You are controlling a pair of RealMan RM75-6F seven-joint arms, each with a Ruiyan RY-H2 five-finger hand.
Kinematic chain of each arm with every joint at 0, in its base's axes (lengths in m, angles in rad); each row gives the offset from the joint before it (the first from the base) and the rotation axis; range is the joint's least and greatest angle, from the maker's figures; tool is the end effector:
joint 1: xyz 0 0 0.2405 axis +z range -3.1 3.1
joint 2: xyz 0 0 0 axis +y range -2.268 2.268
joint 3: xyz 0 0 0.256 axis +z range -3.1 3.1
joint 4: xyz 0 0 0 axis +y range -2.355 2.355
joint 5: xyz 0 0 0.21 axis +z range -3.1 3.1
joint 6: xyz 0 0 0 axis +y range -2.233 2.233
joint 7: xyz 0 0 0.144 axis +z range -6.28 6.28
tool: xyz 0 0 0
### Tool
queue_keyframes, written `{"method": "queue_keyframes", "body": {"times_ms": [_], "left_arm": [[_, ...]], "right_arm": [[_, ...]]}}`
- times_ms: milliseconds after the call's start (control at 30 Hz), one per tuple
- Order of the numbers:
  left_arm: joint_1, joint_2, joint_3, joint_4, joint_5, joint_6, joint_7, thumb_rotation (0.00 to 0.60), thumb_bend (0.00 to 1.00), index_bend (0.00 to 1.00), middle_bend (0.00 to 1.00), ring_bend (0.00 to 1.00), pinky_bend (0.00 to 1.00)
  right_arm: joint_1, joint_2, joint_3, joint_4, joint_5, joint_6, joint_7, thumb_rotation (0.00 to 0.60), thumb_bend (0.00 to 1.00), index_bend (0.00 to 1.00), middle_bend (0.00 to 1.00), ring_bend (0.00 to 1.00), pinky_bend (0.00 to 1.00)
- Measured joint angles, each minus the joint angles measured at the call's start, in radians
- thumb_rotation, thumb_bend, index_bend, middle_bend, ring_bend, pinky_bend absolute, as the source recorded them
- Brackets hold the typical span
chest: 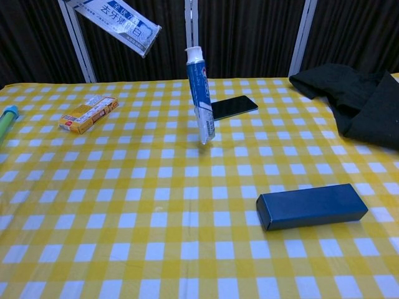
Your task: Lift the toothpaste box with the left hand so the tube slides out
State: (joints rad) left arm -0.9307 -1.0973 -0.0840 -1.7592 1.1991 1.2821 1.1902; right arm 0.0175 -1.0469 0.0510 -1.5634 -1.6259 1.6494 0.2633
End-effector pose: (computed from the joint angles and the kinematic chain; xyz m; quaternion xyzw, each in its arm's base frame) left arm -0.0838 0.3630 0.1409 -0.7295 0.1470 -0.2230 0.6297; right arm -0.3090 -0.1587 0.1998 0.5646 -0.3733 0.4824 0.5560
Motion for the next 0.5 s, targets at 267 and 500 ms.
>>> {"method": "queue_keyframes", "body": {"times_ms": [267, 500], "left_arm": [[0.028, 0.02, -0.024, -0.025, 0.02, 0.022, -0.014, 0.6, 0.42, 0.43, 0.26, 0.34, 0.36], [0.06, 0.006, -0.033, -0.069, -0.031, -0.002, -0.1, 0.6, 0.41, 0.42, 0.26, 0.34, 0.36]], "right_arm": [[-0.001, 0.001, 0.001, -0.001, 0.003, -0.001, 0.001, 0.6, 0.07, 0.03, 0.0, 0.0, 0.0], [0.001, 0.002, 0.001, -0.005, 0.002, -0.005, -0.008, 0.6, 0.07, 0.03, 0.0, 0.0, 0.0]]}}
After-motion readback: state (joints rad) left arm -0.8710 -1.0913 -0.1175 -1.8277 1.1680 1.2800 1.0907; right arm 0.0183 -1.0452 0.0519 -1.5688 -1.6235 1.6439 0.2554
